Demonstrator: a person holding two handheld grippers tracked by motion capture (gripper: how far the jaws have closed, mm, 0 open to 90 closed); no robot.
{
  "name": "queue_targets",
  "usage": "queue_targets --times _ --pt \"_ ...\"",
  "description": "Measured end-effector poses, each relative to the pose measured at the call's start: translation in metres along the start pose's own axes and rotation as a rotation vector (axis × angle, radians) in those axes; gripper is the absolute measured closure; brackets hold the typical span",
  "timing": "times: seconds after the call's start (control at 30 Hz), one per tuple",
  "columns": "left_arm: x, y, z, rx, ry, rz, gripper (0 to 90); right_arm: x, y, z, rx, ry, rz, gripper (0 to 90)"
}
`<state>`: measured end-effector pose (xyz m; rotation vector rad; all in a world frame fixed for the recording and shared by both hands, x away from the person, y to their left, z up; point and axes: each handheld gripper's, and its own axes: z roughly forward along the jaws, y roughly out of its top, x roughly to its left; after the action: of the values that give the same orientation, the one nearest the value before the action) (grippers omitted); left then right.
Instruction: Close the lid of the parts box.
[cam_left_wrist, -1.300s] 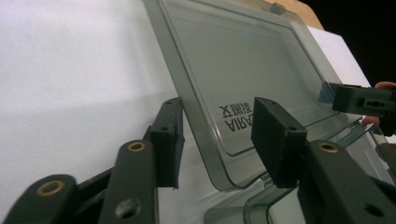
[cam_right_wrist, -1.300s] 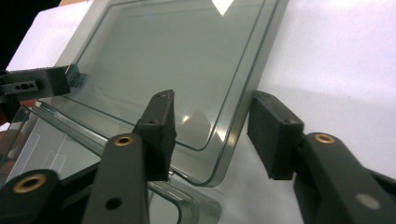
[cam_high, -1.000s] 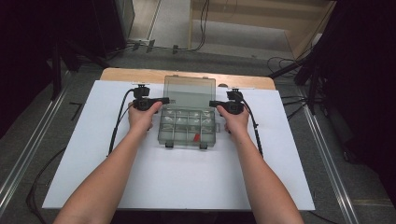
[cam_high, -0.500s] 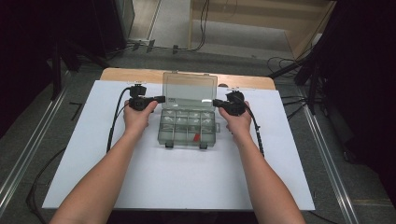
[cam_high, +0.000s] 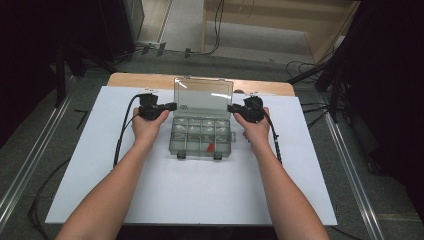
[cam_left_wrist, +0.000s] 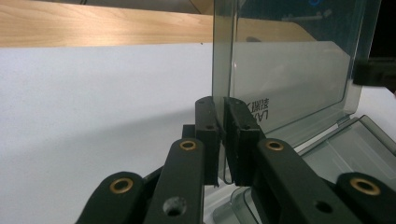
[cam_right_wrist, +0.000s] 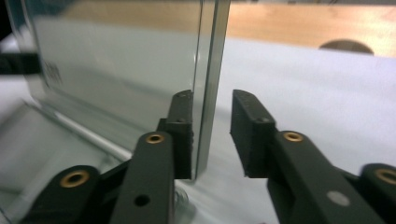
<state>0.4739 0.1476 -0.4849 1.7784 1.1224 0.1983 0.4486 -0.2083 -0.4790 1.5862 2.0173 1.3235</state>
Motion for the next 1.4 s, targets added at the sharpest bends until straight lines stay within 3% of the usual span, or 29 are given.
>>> queue_targets --times 0.23,0.33,0.6,0.8,0.87,0.97,1.07,1.17,1.23,1.3,1.4 --pt "-0.003 -0.003 -0.002 -0.026 0.011 0.027 84.2 0.006 0.025 -0.005 -0.030 -0.043 -0.027 67.8" --pt "-0.002 -0.005 -0.002 -0.036 0.009 0.032 84.3 0.006 0.032 -0.006 -0.045 -0.046 -0.018 72.0" --pt "-0.003 -0.008 -0.004 -0.060 0.004 0.057 84.4 0.004 0.033 -0.002 -0.037 -0.019 0.024 80.0" --pt "-0.001 -0.009 -0.003 -0.065 0.002 0.043 82.9 0.010 0.033 -0.004 -0.025 -0.037 -0.014 83.0" --pt "-0.002 -0.008 -0.005 -0.050 0.030 0.042 73.9 0.011 0.033 -0.006 -0.027 -0.041 -0.026 83.2" --pt "0.001 -0.003 -0.014 -0.065 -0.016 0.033 64.8 0.011 0.032 -0.007 -0.038 -0.034 -0.028 83.3" --pt "0.005 0.007 -0.026 -0.103 -0.073 0.000 64.6 0.013 0.030 -0.008 -0.050 -0.036 -0.047 83.3" --pt "0.008 0.018 -0.032 -0.102 -0.108 -0.016 71.4 0.013 0.028 -0.010 -0.066 -0.032 -0.056 83.3" --pt "0.010 0.025 -0.033 -0.078 -0.110 -0.023 80.4 0.013 0.026 -0.011 -0.075 -0.028 -0.065 83.3" --pt "0.011 0.030 -0.035 -0.081 -0.070 -0.013 89.0 0.013 0.025 -0.013 -0.082 -0.024 -0.067 83.2" --pt "0.015 0.037 -0.031 -0.060 -0.066 -0.042 89.5 0.015 0.024 -0.015 -0.086 -0.028 -0.086 83.1"
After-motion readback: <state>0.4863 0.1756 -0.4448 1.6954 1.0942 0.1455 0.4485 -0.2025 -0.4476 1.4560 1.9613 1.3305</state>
